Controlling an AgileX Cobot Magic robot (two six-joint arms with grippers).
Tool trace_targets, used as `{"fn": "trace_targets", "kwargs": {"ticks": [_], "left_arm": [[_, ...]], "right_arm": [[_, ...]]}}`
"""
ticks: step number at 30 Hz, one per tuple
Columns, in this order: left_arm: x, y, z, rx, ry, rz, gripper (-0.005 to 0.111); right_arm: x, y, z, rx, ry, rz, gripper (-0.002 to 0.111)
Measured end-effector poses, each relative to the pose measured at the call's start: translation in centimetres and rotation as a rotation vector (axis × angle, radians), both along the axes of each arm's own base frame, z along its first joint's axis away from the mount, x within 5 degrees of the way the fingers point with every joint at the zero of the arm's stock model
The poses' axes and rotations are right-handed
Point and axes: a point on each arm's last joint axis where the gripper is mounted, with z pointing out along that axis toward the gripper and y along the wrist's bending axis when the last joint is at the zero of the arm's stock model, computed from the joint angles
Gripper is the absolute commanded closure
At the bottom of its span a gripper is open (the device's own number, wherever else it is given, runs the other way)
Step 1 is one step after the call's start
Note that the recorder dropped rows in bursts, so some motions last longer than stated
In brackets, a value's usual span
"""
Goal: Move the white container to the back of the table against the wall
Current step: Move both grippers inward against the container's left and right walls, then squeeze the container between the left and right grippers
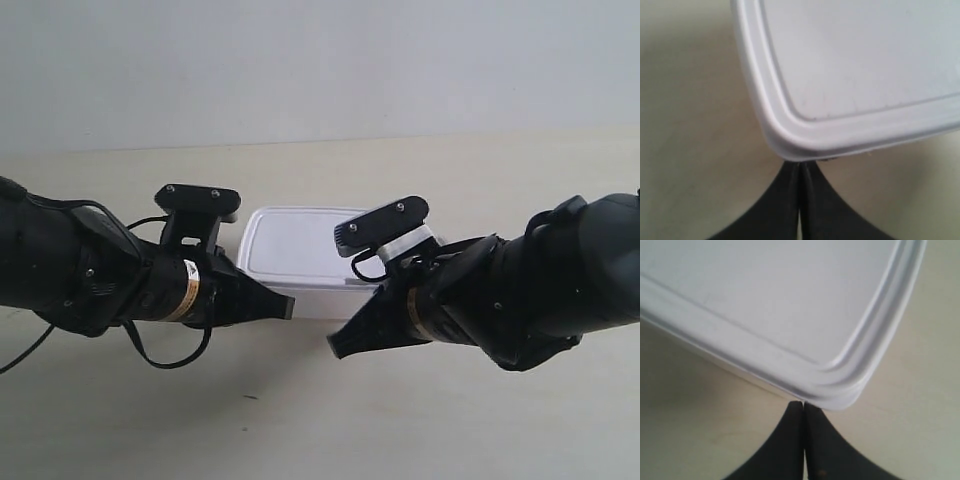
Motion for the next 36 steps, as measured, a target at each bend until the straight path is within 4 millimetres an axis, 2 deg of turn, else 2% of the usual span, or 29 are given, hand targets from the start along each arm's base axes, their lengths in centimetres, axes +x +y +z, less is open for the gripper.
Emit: {"fn": "trace_targets", "kwargs": {"ticks": [6,12,20,27,30,36], "left_arm": [[0.6,-0.5,-0.1,-0.015,0.003,-0.009,0.107],[1.1,-0.8,0.0,-0.014,-0.01,-0.021,0.107],[2.2,-1.3,1.1,-0.036,-0.052,-0.021,0.107],[2.9,-1.3,1.7,-0.037,-0.079,-0.029,0.107],[3.0,-1.5,1.5,-0.041,-0.071,-0.038,0.107],[3.3,-2.1,-0.5,-0.038,-0.017,-0.063,0.107]], "right_arm": [[0.8,0.6,0.5,-0.046,-0.039,0.058,0.108],[1.9,1.1,0.1,-0.095,-0.056,0.061,0.108],[3.1,1.6,-0.5,-0.182,-0.086,0.098,0.108],[3.3,1.4,-0.5,-0.245,-0.11,0.128,0.108],[3.3,1.4,-0.5,-0.253,-0.113,0.134,0.108],[3.9,1.9,-0.3,-0.262,-0.123,0.132,0.108]]}}
